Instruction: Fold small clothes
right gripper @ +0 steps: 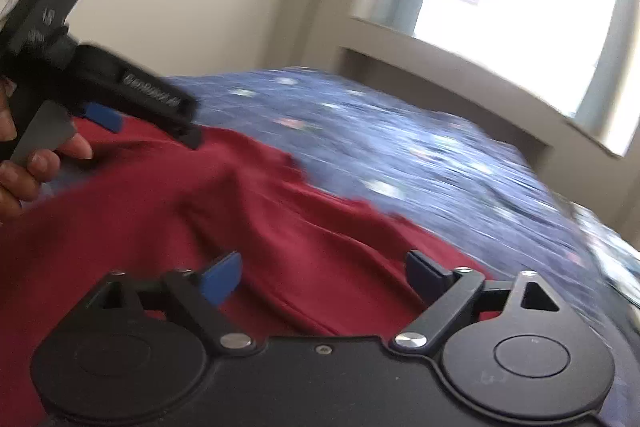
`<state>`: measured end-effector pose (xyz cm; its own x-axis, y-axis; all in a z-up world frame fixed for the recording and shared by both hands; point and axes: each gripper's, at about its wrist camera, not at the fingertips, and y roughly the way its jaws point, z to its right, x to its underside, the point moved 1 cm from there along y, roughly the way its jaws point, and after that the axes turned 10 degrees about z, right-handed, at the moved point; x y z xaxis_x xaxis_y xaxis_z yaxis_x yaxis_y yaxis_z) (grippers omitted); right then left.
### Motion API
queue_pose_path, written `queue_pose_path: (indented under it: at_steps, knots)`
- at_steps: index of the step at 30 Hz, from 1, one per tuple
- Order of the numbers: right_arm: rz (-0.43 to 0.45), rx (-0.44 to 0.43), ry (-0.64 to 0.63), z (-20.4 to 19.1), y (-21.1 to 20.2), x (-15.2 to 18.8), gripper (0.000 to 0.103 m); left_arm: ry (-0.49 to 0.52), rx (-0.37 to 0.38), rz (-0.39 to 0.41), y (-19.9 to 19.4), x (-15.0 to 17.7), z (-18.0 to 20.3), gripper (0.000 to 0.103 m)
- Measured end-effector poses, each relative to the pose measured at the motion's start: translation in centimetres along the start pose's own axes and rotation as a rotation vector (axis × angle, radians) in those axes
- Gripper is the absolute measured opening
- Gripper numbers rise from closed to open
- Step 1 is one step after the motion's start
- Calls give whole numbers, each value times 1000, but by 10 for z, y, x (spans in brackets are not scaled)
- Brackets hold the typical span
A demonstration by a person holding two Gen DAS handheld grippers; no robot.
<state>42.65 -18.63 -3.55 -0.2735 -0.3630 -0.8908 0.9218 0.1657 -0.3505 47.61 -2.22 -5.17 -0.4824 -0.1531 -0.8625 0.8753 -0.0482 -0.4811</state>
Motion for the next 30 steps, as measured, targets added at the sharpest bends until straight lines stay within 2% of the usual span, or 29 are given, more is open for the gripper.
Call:
queue_pose_path:
  at_steps: [3, 8, 10, 14, 20, 24, 27, 30]
  knots:
    - [-45, 147, 15, 33, -24, 24, 97, 70, -34, -11, 15, 14, 22, 103]
    - [-141, 356, 24, 76, -49, 68, 101, 149, -209, -22, 27, 36, 31, 103]
    - [-160, 411, 30, 85, -49, 83, 101, 139, -211, 7, 26, 43, 27, 103]
    - [-108, 459, 58, 95, -42, 94, 101, 162, -214, 66, 20, 52, 28, 103]
    - [-41, 530, 11, 92, -30, 86, 101, 158, -209, 60, 17, 57, 28, 103]
    - [-110, 667, 40, 107, -31, 90, 102, 157, -208, 63, 18, 55, 26, 103]
    - [-161, 638, 146, 122, -36, 103, 102, 156, -206, 64, 20, 52, 26, 103]
    - [-177, 639, 128, 120, -32, 105, 102, 156, -207, 65, 20, 52, 26, 103]
